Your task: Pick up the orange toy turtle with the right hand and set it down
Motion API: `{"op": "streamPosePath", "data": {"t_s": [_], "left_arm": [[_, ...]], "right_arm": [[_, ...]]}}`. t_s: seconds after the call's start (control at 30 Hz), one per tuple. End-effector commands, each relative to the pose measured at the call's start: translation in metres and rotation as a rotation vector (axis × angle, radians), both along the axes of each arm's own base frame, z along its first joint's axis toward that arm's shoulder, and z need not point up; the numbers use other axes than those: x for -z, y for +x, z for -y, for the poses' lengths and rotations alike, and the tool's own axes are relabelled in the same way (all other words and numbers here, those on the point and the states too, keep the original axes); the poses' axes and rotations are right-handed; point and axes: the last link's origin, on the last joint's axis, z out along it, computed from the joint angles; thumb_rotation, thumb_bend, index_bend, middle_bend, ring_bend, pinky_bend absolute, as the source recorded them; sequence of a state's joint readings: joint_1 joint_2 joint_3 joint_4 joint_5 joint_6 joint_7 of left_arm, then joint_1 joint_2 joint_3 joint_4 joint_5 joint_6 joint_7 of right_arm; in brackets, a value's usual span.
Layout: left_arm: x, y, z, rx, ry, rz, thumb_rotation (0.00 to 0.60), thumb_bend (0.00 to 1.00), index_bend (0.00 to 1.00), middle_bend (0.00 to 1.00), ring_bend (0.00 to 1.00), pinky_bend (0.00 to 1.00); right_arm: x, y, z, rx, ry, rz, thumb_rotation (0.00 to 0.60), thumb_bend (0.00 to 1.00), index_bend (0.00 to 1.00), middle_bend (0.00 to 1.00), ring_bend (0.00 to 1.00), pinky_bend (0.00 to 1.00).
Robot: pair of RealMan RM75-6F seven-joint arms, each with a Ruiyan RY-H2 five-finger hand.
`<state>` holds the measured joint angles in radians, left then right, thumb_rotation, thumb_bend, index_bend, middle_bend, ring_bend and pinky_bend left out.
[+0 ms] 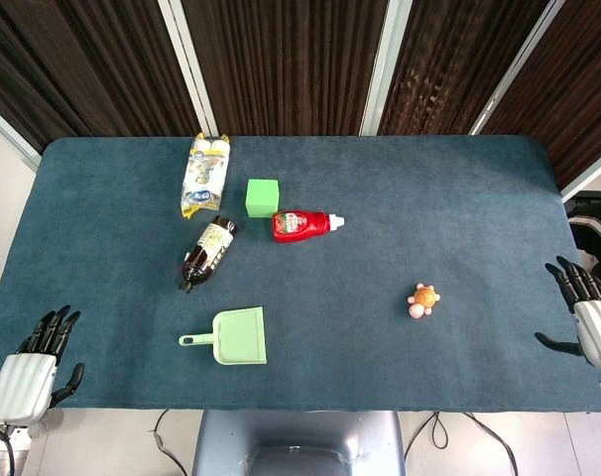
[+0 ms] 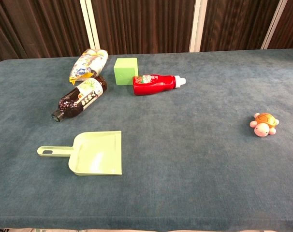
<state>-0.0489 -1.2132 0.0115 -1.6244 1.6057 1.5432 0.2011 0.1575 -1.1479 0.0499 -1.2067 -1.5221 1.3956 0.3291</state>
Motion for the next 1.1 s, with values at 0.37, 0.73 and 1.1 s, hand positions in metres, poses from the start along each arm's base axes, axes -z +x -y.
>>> {"op": "streamPosePath", "data": {"t_s": [0.37, 0.73, 1.1], "left_arm": [[0.004, -0.005, -0.001, -0.004, -0.015, 0.014, 0.6, 0.4, 0.07, 0.04, 0.06, 0.34], [0.008, -0.012, 0.002, -0.013, -0.02, 0.052, 0.6, 0.4, 0.07, 0.05, 0.06, 0.34], [0.004, -0.015, 0.004, -0.013, -0.014, 0.07, 0.6, 0.4, 0.07, 0.05, 0.06, 0.34]], "right_arm": [[0.004, 0.003, 0.008, -0.039, -0.016, 0.054, 0.6, 0.01, 0.08, 0.11, 0.31, 0.3], [0.049, 0.023, 0.047, -0.123, 0.186, 0.009, 0.6, 0.01, 0.35, 0.27, 0.87, 0.77], [0.109, 0.045, 0.096, -0.1, 0.328, 0.043, 0.6, 0.01, 0.46, 0.33, 0.91, 0.82]]}}
